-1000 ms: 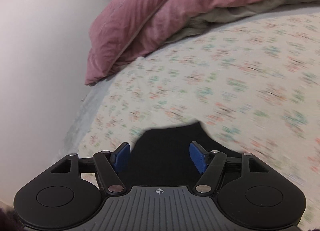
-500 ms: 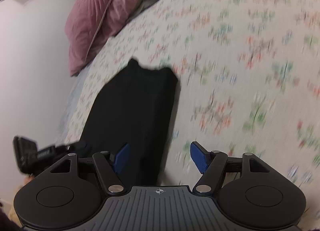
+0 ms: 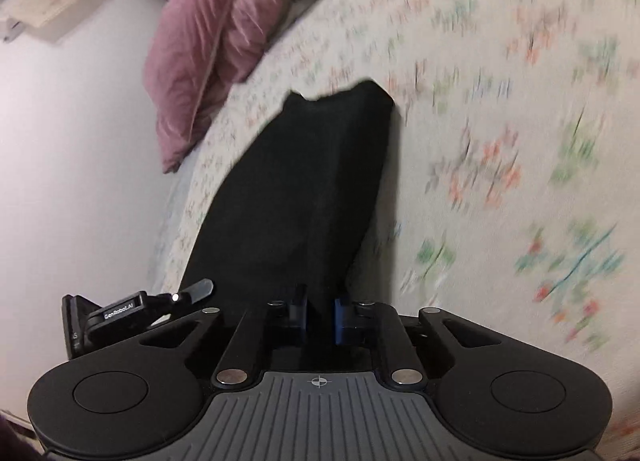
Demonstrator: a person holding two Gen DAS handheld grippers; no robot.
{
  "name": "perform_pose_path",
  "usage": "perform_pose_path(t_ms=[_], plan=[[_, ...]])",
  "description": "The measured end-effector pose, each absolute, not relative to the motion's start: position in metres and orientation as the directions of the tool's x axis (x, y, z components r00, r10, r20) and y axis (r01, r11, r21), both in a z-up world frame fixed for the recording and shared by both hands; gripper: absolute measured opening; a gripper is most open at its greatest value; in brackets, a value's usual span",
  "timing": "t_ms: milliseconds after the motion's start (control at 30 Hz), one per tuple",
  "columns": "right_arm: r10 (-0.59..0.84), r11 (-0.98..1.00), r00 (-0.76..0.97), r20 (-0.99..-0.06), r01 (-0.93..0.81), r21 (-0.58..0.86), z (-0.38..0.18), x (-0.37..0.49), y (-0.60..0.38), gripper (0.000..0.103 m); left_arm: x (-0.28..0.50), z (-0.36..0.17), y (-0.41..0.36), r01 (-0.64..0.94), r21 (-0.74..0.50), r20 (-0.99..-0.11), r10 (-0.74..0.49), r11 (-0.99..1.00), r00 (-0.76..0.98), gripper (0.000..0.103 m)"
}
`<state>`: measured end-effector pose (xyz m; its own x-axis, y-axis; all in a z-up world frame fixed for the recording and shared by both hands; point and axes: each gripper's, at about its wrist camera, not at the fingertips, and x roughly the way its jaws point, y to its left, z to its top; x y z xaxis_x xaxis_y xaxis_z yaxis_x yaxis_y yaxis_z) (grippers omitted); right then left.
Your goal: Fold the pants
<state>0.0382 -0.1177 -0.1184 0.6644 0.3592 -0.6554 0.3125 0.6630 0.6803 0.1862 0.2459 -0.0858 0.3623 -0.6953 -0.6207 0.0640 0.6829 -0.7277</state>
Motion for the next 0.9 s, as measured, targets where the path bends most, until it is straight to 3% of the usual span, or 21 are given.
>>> perform_pose_path(t_ms=[333, 467, 533, 667, 700, 767, 900], plan=[[0.120, 0.771, 0.689, -0.715, 0.389, 0.504, -0.052, 0.040, -0.242, 0.012, 0.218, -0.089, 0.097, 0.145, -0.774, -0.535, -0.759, 0.616, 0.372, 0.042], [0.054, 0.785, 0.692, -0.720, 0.416, 0.459, -0.041, 0.050, -0.281, 0.012, 0.234, -0.087, 0.057, 0.165, -0.742, -0.557, -0.735, 0.649, 0.388, 0.043], [0.024, 0.785, 0.677, -0.735, 0.443, 0.434, -0.043, 0.055, -0.291, 0.015, 0.240, -0.088, 0.048, 0.148, -0.719, -0.592, -0.709, 0.679, 0.382, 0.047], [-0.066, 0.816, 0.624, -0.779, 0.482, 0.318, -0.050, 0.049, -0.292, 0.027, 0.239, -0.075, 0.052, 0.203, -0.579, -0.670, -0.603, 0.790, 0.433, 0.076], [-0.077, 0.823, 0.625, -0.777, 0.480, 0.304, -0.050, 0.043, -0.290, 0.037, 0.235, -0.070, 0.057, 0.221, -0.545, -0.677, -0.580, 0.808, 0.453, 0.078], [-0.086, 0.830, 0.631, -0.771, 0.474, 0.295, -0.046, 0.028, -0.285, 0.046, 0.229, -0.061, 0.064, 0.257, -0.519, -0.671, -0.575, 0.815, 0.468, 0.078], [-0.106, 0.885, 0.679, -0.727, 0.397, 0.242, -0.030, 0.010, -0.264, 0.046, 0.207, -0.033, 0.054, 0.376, -0.451, -0.626, -0.587, 0.810, 0.514, 0.078]])
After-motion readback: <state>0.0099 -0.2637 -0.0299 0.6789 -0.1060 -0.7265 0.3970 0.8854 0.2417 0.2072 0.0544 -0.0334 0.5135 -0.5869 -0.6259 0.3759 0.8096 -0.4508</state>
